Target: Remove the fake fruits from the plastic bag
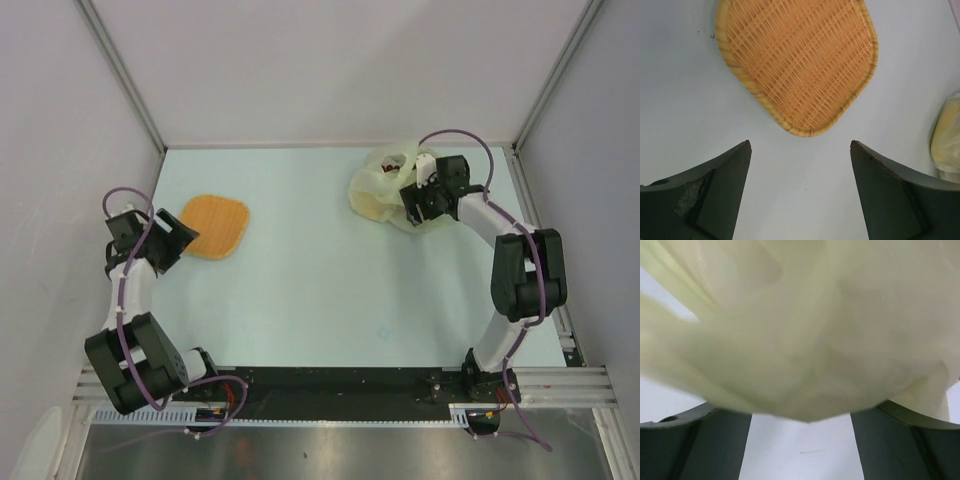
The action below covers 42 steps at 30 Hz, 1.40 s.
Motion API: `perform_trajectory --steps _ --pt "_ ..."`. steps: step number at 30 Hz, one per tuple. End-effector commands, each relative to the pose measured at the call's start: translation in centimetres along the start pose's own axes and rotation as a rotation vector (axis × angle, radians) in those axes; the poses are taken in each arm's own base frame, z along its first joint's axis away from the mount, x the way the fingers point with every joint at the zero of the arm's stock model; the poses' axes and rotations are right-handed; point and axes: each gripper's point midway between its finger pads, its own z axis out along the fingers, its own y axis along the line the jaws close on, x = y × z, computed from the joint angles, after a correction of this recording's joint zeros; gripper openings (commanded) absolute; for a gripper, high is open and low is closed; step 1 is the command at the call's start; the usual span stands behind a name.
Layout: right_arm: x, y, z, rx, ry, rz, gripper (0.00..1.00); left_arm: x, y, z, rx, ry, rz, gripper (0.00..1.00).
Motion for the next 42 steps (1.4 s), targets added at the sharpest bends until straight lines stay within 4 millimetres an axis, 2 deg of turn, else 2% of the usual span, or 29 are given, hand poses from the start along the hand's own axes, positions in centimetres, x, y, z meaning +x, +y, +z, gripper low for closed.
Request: perform_trajectory --steps 1,2,4,8,12,17,26,29,38,40,42 --pt "-4.1 5.2 -3.4 -0.121 -0.073 -0.034 0.81 1.5 0.0 1.6 0.022 0.030 -0.225 0.85" --pt "-4.1 6.6 -3.9 -0.165 -0.072 -0.035 0.85 1.9 0.1 1.9 0.027 0.034 -0.253 0.83" --pt "-3.8 9.5 -5.3 -0.214 -0.076 -0.059 0.86 2.8 0.4 3.0 0.047 0.036 -0.321 0.79" --pt "-4.2 13.0 -7.5 -0.268 -0.081 -0.061 0.88 4.0 1.6 4.1 0.017 0.053 -0.356 0.71" --pt "-3.2 14.6 -8.8 -0.299 -0.036 -0.065 0.88 4.8 1.9 5.3 0.032 0.071 -0.411 0.66" --pt "-2.3 14.4 -8.5 -0.293 -0.005 -0.056 0.88 4.8 2.1 7.4 0.050 0.084 -0.464 0.63" --pt "-2.5 13.5 -8.2 -0.262 -0.015 -0.057 0.88 5.5 2.6 9.8 0.050 0.118 -0.483 0.53" --pt "-2.3 13.4 -8.2 -0.262 -0.009 -0.061 0.88 6.0 2.3 9.9 0.057 0.131 -0.465 0.39" --pt "-2.0 13.3 -7.9 -0.261 -0.012 -0.040 0.88 8.5 2.5 10.2 0.009 0.188 -0.375 0.15" --pt "-1.8 13.3 -7.8 -0.260 -0.007 -0.041 0.88 9.2 2.8 10.1 -0.010 0.217 -0.330 0.03" --pt "-1.7 13.4 -7.7 -0.265 -0.005 -0.045 0.88 9.5 2.5 9.9 -0.007 0.242 -0.239 0.00"
